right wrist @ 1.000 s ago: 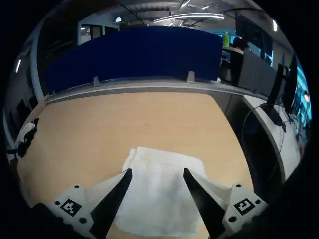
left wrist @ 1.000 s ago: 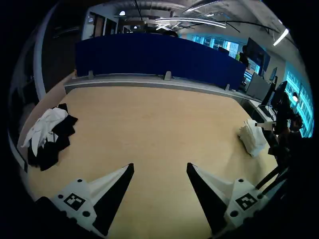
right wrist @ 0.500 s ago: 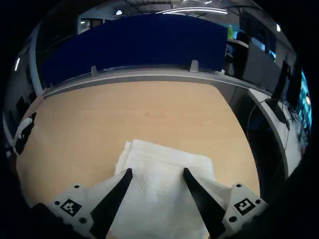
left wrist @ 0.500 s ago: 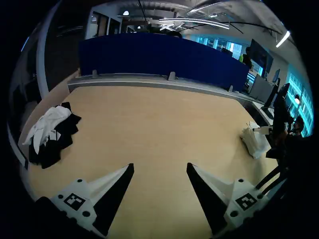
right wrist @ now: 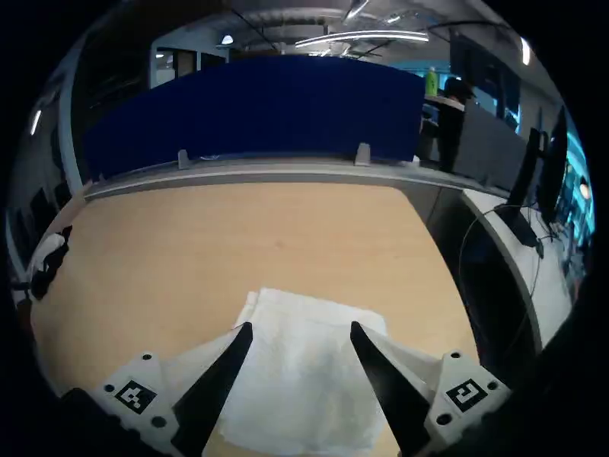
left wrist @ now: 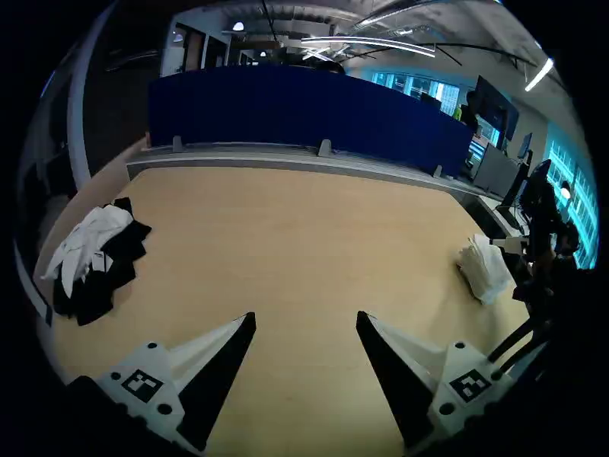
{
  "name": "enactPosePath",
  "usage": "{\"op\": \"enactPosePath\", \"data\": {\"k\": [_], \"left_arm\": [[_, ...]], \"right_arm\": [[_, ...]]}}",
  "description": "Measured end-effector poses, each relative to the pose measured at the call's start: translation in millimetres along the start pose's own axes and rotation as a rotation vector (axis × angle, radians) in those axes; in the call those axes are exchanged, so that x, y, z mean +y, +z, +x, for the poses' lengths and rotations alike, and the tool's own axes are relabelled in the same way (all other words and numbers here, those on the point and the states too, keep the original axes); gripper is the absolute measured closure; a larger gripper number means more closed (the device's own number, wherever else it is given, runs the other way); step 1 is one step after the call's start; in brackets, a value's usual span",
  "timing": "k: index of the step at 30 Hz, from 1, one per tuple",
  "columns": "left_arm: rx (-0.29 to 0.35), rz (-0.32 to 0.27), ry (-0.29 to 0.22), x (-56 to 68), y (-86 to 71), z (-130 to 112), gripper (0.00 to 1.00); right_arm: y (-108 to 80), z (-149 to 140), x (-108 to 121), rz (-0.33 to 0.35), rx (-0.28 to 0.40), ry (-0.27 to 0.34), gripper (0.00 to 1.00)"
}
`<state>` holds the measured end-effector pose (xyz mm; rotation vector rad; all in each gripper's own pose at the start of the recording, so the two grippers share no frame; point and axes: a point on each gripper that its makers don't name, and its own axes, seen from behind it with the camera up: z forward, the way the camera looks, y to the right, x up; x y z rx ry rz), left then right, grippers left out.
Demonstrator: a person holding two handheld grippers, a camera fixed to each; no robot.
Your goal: Fold towel
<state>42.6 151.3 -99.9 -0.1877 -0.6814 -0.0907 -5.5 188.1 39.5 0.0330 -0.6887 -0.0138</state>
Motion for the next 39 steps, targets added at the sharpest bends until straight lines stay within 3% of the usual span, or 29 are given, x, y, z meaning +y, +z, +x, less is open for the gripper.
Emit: {"op": "enactPosePath", "data": {"k": [6,14,21,29,35,39], "left_arm": [[0.004,-0.012,0.009,1.3,0.2,2,0.02],[0.017,-0.023,0.003,-1.3,2.8,3,0.02],[0.055,-0.032,-0.005,-5.1,3.5,10,0.02],[0.143,-0.036,0.008,-10.1,4.1,29,0.02],[0.293,-0.035,0.016,-20.1,-2.3,64,0.02],[0.417,0.006,0.024,-39.3,-11.7,92,0.02]], "right_arm": [[-20.4,9,-4,-0.009,0.065,0.020,0.00],[-72.9,36,-40,0.011,0.292,0.079,0.00],[-121.6,60,-76,-0.041,0.476,0.048,0.01],[-144.1,63,-121,-0.040,0.487,0.016,0.01],[-150.5,64,-152,-0.027,0.472,0.008,0.01],[-154.0,63,-171,-0.012,0.454,0.032,0.01]]}}
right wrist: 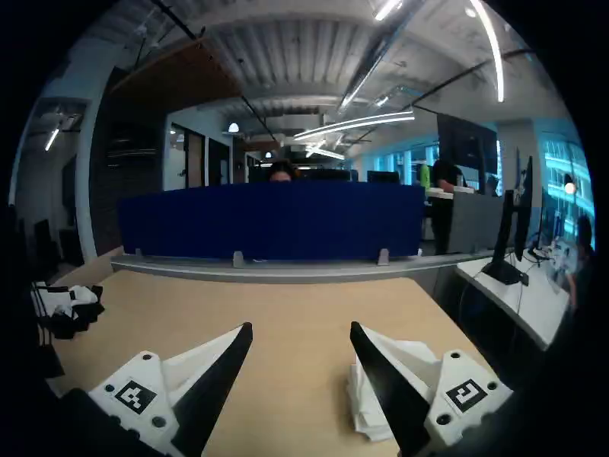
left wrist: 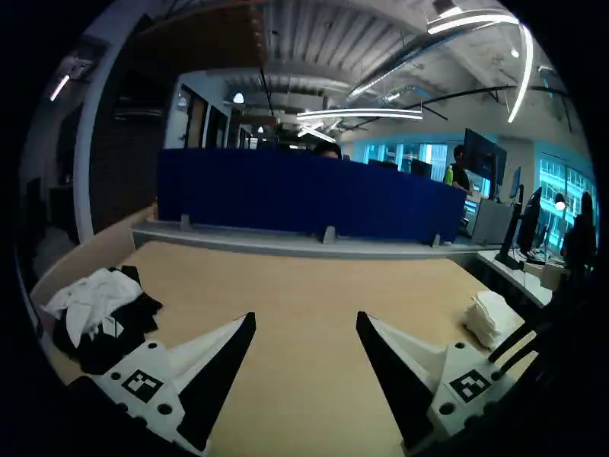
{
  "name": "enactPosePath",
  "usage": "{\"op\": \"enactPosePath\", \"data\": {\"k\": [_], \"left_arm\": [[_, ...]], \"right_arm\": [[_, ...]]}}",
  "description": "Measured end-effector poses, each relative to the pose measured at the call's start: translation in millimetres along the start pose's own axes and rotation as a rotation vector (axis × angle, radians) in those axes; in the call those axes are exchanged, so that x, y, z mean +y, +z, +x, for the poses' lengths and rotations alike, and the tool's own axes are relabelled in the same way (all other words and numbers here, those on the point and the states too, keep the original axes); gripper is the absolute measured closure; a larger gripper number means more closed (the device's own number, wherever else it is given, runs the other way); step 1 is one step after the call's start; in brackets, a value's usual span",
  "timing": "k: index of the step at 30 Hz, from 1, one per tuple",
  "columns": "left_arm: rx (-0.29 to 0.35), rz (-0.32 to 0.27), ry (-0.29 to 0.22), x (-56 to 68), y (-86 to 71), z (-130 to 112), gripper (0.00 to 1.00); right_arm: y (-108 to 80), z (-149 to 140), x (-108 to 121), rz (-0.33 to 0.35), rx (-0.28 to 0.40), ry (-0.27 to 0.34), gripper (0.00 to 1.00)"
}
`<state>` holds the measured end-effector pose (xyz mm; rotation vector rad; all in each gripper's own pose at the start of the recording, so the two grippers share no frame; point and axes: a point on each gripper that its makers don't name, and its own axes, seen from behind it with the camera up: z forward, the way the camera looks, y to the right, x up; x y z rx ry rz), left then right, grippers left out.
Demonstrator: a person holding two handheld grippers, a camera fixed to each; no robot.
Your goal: Fold towel
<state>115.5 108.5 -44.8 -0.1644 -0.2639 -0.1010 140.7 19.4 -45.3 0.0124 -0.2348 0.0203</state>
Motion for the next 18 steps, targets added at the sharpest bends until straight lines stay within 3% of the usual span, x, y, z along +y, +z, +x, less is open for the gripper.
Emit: {"op": "enactPosePath", "data": {"k": [8,18], "left_arm": [[0.138,0.062,-0.001,-32.8,2.4,30,0.02],[0.211,0.067,0.013,-49.2,4.6,31,0.02]], "right_arm": [[-5.6,4,-37,0.029,-0.028,0.026,0.01],[-7.3,18,-69,0.064,-0.069,0.000,0.01]]}}
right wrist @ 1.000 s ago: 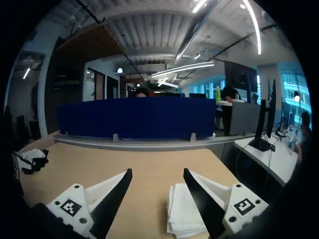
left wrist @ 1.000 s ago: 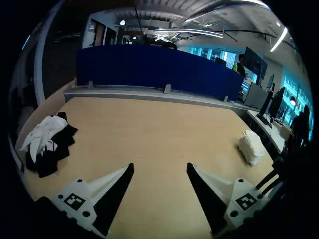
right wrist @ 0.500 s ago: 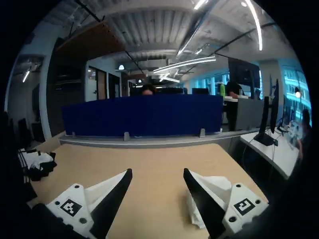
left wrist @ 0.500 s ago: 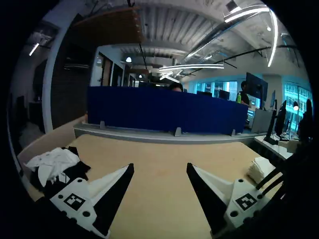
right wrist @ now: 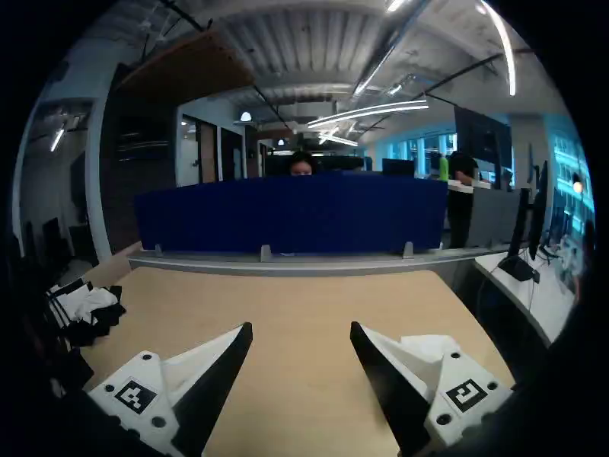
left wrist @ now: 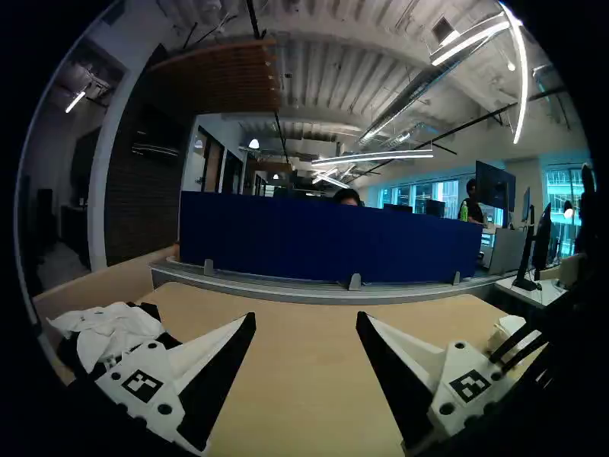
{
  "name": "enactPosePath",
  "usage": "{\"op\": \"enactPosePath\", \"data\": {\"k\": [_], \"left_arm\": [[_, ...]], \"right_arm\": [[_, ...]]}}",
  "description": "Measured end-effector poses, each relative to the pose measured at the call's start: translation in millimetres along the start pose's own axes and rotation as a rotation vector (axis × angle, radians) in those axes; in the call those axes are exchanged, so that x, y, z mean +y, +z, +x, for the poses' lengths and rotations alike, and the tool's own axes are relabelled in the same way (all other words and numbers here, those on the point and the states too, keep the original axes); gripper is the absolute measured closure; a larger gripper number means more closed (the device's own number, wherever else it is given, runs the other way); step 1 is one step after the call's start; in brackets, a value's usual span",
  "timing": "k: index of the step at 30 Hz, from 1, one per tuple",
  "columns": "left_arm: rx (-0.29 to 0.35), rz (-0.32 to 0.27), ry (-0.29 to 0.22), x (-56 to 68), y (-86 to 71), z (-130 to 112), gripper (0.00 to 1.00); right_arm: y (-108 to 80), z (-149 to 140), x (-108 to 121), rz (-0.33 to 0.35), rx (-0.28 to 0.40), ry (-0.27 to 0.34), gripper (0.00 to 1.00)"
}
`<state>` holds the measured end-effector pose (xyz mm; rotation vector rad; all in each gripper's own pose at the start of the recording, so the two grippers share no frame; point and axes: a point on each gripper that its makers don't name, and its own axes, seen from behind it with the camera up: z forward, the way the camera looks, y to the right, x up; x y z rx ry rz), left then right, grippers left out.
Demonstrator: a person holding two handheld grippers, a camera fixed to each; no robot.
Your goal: Fold towel
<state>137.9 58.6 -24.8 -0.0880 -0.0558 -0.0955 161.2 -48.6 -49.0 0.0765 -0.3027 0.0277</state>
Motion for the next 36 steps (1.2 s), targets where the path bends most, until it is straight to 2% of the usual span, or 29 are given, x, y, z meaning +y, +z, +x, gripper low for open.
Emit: {"op": "enactPosePath", "data": {"k": [9,18,27,36], "left_arm": [[0.047,0.025,0.056,-10.5,6.2,-21,0.02],[0.076,0.037,0.107,-21.0,9.7,-55,0.02],[0.081,0.036,0.120,-38.0,18.9,-90,0.02],[0.064,0.048,0.100,-55.7,25.6,-116,0.02]], "right_arm": [[8.5,2,-9,0.007,-0.019,-0.018,0.01],[22.1,-20,-21,0.016,-0.047,-0.051,0.01],[34.1,-42,-46,0.037,-0.082,-0.100,0.01],[42.0,-48,-55,0.038,-0.093,-0.122,0.01]]}}
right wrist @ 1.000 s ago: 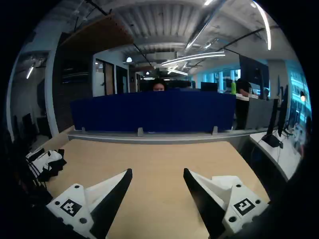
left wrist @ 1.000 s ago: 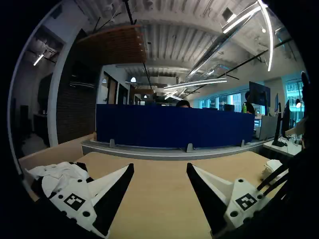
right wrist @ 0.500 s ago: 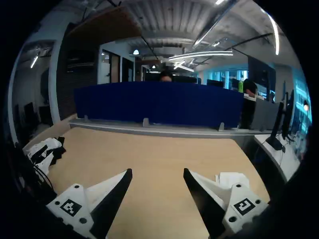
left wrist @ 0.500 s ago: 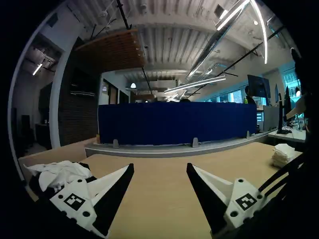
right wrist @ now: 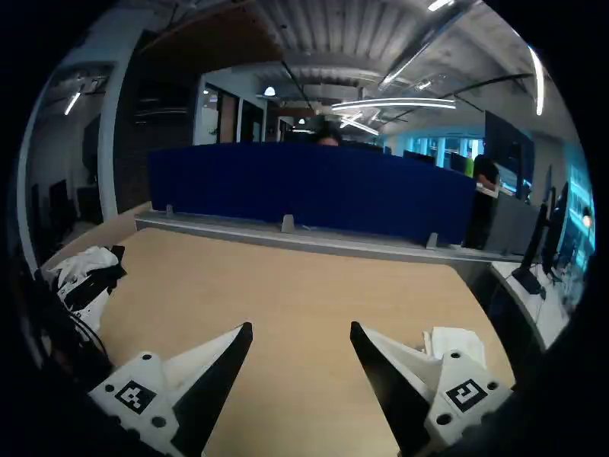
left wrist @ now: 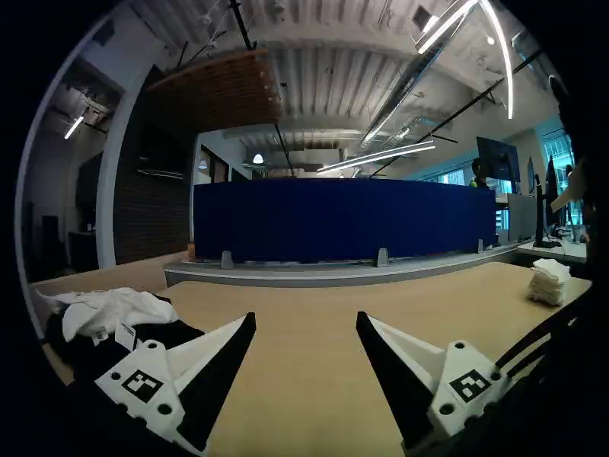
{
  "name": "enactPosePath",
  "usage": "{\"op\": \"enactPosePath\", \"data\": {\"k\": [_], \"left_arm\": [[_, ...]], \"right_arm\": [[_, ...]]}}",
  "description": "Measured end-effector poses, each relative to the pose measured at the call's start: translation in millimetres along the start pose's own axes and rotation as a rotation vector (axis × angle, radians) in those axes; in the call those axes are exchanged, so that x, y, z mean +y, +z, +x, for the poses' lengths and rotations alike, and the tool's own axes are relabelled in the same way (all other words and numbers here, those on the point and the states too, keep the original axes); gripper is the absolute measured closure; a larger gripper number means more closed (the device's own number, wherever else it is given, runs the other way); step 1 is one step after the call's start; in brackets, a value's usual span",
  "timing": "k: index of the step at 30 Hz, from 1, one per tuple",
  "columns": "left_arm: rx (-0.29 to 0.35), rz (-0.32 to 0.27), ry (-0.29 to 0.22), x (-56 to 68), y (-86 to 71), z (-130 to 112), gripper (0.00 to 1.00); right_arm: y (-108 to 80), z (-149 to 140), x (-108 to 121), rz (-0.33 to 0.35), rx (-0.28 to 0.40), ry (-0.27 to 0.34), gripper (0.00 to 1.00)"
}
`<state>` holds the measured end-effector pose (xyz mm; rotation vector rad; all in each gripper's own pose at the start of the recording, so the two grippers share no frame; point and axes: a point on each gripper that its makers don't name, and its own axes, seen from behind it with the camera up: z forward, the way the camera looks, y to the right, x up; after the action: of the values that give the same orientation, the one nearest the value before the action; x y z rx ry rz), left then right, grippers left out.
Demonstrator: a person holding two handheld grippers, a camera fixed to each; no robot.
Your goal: Fold towel
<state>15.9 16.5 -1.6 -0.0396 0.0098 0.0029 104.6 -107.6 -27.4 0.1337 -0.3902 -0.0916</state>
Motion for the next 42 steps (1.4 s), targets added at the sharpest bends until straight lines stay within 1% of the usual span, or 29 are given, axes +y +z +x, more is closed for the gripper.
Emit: {"op": "enactPosePath", "data": {"k": [5,8,11,15,21,24,30,35,42], "left_arm": [[-0.006,-0.002,-0.016,-3.5,2.7,-10,0.02],[-0.011,0.004,-0.014,-7.1,2.9,-15,0.02],[-0.008,0.010,-0.004,-8.8,1.8,-14,0.02],[-0.009,0.010,-0.006,-8.2,0.3,-14,0.02],[-0.010,0.010,-0.003,-7.4,0.0,-14,0.02],[-0.010,0.010,-0.002,-7.2,-0.2,-13,0.02],[-0.010,0.010,-0.002,-7.0,-0.2,-13,0.02],[-0.010,0.010,-0.001,-6.9,-0.4,-13,0.02],[-0.010,0.010,-0.001,-7.1,-0.7,-13,0.02]], "right_arm": [[4.0,-2,-4,-0.002,-0.007,-0.017,0.01],[6.0,-2,-7,0.003,-0.007,-0.019,0.01],[8.7,-2,-10,0.006,-0.011,-0.024,0.01],[12.9,0,-14,0.013,-0.012,-0.033,0.01],[15.6,7,-14,0.022,0.013,-0.025,0.01],[14.2,11,-8,0.019,0.035,-0.007,0.01],[5.4,27,11,0.012,0.097,0.030,0.00],[-3.8,40,30,-0.007,0.158,0.037,0.01],[-13.4,52,59,-0.042,0.222,0.039,0.00]]}}
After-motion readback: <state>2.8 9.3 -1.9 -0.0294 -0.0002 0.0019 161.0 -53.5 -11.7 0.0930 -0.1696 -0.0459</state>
